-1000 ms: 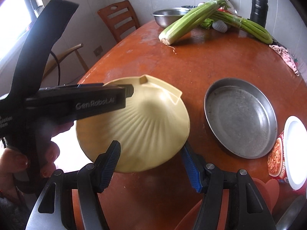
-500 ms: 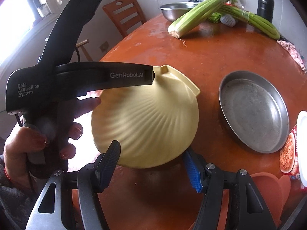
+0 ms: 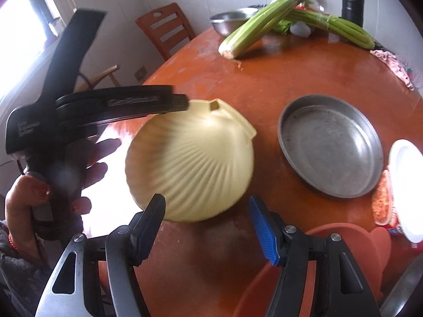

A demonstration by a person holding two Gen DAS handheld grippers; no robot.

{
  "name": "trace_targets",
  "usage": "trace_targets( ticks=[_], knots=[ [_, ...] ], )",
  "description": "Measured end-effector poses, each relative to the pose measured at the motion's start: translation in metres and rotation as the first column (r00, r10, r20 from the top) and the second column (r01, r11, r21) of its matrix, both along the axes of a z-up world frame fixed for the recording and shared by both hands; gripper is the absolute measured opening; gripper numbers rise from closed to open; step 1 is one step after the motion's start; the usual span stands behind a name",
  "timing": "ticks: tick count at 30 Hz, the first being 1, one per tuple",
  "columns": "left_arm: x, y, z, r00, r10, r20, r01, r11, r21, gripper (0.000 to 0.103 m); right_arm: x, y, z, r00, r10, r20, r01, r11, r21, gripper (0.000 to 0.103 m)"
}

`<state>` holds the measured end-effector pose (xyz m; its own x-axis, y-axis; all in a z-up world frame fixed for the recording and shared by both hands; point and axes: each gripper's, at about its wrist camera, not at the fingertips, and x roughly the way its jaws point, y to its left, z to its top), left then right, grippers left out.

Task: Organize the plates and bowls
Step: 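Lift the yellow shell plate with the left gripper and carry it aside, then lower the shell plate onto the table and open the left gripper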

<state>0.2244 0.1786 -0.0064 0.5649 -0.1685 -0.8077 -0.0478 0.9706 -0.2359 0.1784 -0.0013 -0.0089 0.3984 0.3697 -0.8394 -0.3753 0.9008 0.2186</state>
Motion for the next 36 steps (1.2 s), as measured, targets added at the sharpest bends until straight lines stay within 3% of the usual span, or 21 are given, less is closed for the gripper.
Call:
trace_targets(
  ticks=[15, 27, 36],
  knots=[
    [-0.06, -0.028, 0.049, 0.994, -0.021, 0.107, 0.019, 1.0, 0.025, 0.08, -0.033, -0.037, 0.053, 0.988, 0.002, 0.153, -0.009, 0.999, 0.048, 0.069],
    [-0.099, -0.066, 0.071, 0.989, -0.043, 0.142, 0.037, 0.998, 0.046, 0.08, -0.047, -0.086, 0.071, 0.982, -0.027, 0.188, 0.014, 0.998, 0.069, 0.07],
    [-0.114, -0.094, 0.071, 0.989, -0.031, 0.144, 0.027, 0.999, 0.03, 0.08, -0.052, -0.12, 0.072, 0.982, -0.014, 0.19, 0.002, 0.998, 0.064, 0.07]
  ],
)
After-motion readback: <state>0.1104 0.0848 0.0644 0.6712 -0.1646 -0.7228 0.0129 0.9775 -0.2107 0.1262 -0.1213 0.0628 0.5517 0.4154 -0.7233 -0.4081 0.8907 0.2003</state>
